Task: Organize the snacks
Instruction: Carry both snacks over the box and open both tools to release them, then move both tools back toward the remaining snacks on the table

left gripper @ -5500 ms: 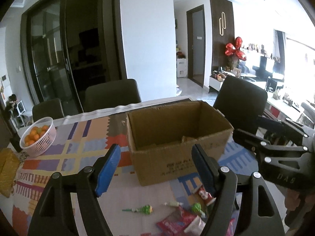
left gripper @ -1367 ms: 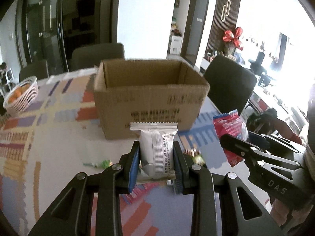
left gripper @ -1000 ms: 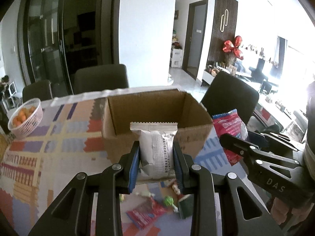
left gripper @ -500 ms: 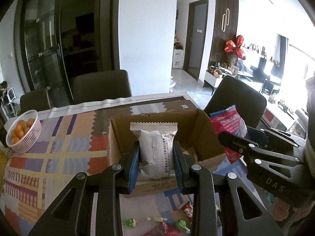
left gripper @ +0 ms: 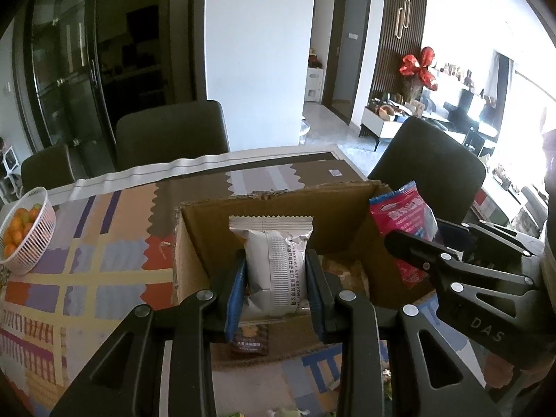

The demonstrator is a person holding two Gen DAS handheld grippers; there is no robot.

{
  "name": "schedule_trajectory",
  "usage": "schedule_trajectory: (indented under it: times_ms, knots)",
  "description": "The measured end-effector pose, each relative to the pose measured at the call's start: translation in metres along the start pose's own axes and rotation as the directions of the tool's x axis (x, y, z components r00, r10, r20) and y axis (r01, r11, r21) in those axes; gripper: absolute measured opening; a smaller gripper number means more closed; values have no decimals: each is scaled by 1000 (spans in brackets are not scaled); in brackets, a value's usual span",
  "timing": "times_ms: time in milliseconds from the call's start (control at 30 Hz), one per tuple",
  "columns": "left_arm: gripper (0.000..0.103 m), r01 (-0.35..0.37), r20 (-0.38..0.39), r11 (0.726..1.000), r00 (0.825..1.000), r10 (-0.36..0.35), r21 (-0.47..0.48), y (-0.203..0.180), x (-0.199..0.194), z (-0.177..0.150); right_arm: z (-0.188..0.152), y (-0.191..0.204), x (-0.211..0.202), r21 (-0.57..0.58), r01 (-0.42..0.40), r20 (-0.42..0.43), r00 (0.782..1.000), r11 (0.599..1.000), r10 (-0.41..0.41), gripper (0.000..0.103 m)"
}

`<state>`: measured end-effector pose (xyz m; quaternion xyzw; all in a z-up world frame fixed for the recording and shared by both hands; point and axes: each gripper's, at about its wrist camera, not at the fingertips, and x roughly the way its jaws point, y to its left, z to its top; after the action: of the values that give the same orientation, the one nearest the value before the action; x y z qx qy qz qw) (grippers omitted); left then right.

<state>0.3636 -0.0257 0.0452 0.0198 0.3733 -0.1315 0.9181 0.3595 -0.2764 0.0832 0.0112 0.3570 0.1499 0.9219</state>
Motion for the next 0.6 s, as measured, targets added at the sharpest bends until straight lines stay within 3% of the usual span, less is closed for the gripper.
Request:
schedule_trajectory:
  times_ms: [33, 100, 133, 200, 600]
  knots:
    - [36, -8, 0, 1000, 1000, 8, -3, 0, 1, 0, 0, 0, 2, -1, 1, -2, 1000, 1000, -1, 36]
    - [54, -16, 3, 1000, 1000, 16, -6, 1, 1, -2, -1, -2, 5, 0, 8, -2, 1000, 1000, -8, 37]
    - [57, -19, 9, 1000, 1000, 19, -7, 2, 0, -3, 0, -1, 7, 2, 14, -1, 1000, 1000, -14, 39]
    - [58, -32, 17, 999, 999, 32, -5, 3, -4, -6, -1, -3, 7, 13, 20, -5, 1000, 1000, -20, 50]
    - [60, -59, 89, 998, 994, 56, 32, -3, -57, -28, -21, 15, -37, -26, 33, 56, 998, 999, -31, 50]
